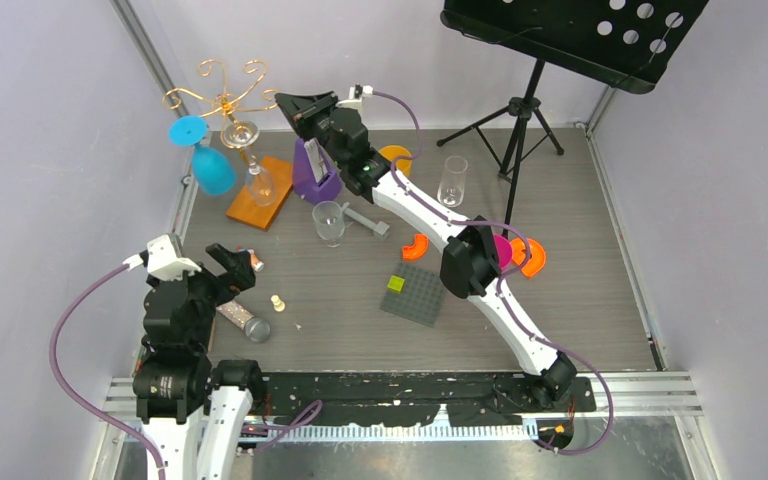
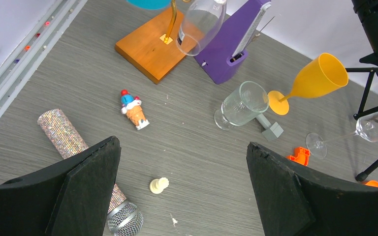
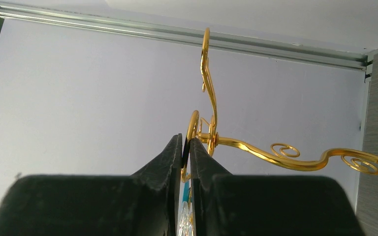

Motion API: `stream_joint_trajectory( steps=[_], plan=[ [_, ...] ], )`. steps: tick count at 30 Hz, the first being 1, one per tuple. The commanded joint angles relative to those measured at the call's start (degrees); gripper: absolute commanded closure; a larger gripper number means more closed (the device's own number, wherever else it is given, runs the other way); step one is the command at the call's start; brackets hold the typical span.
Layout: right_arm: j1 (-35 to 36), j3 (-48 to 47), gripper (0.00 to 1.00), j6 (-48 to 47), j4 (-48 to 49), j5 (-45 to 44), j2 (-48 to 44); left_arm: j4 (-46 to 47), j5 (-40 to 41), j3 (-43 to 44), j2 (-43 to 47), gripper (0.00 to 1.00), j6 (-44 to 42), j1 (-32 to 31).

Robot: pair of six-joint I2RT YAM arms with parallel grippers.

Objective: Place the wine glass upside down on the wine glass rack

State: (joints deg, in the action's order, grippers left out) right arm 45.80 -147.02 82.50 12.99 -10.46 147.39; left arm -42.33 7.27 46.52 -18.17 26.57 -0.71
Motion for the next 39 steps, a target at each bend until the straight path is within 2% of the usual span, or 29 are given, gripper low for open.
stream_joint_trajectory(
  steps=[1,10,30,39],
  plan=[
    [0.52,-2.9,0.87,-0.03,2.64,-1.13,-0.07,0.77,0.15,-0.27,0.69,0.04,-0.21,-0.17],
    [0.63,-2.11,0.94,-1.37,2.91,-1.08,-1.16,1.0,0.29,-0.27,0.51,0.04,-0.29,-0.17],
    [1.16,4.28,0.95,-6.97,3.57,-2.79,-8.39,1.07,0.25,0.78,-0.43,0.04,-0.16,-0.17],
    [1.16,10.18,0.95,-9.23,5.82,-3.38,-12.0,1.02,0.25,0.72,-0.45,0.04,0.06,-0.17]
  ],
)
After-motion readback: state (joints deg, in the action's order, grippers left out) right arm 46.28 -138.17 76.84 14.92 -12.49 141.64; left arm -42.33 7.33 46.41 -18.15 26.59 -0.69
